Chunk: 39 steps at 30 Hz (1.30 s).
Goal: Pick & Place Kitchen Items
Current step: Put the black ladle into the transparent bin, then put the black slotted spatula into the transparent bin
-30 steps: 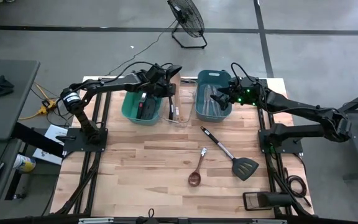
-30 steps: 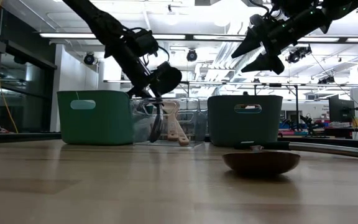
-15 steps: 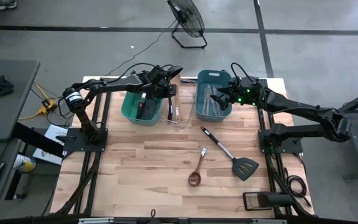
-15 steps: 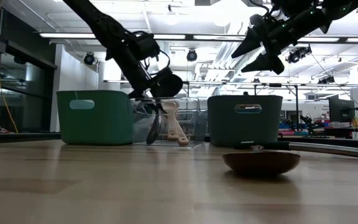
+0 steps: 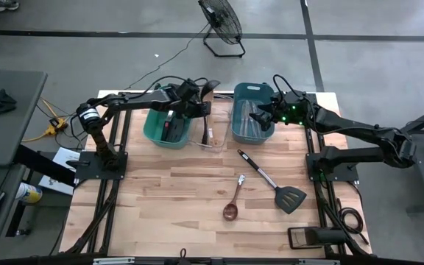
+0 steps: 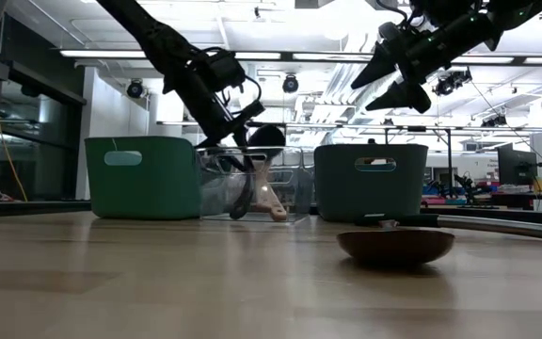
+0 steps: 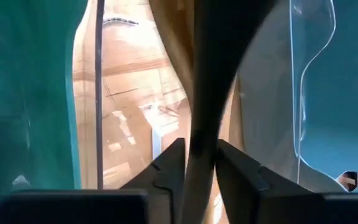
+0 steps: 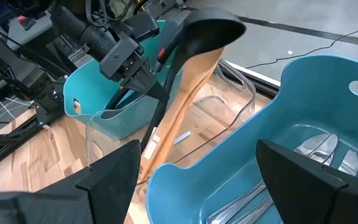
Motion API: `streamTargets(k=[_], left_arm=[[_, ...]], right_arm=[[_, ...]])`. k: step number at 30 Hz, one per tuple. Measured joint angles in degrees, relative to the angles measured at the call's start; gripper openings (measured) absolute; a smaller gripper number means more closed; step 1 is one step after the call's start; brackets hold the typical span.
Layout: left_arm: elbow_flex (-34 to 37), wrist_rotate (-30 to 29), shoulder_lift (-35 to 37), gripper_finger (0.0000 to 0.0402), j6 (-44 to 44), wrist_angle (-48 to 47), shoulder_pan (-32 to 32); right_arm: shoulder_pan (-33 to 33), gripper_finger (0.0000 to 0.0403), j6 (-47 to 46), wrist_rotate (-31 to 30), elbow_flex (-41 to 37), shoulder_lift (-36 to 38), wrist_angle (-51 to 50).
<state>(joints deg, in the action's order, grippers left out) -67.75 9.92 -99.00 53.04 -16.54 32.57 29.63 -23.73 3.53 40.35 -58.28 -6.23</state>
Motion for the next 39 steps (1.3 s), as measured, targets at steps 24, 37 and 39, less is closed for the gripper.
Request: streamTargets(k=[24,37,39], left_arm=[[0.0,2.8,8.5,0.0205,-6.3,0.1,-0.4],[0.0,1.8,11.8,0.0205,-5.2,-0.6,-7.1],[0.0,0.9,11.8,0.0205,-4.8,-1.3,-8.7]], right_arm=[[0.0,0.0311,-0.5,4.2,0.0,0.0,-1.0],[0.0,0.0311,-0.5,7.6,0.0,0.0,-4.0],[0.0,0.0311,-0.5,8.7,0.0,0.0,-4.2]])
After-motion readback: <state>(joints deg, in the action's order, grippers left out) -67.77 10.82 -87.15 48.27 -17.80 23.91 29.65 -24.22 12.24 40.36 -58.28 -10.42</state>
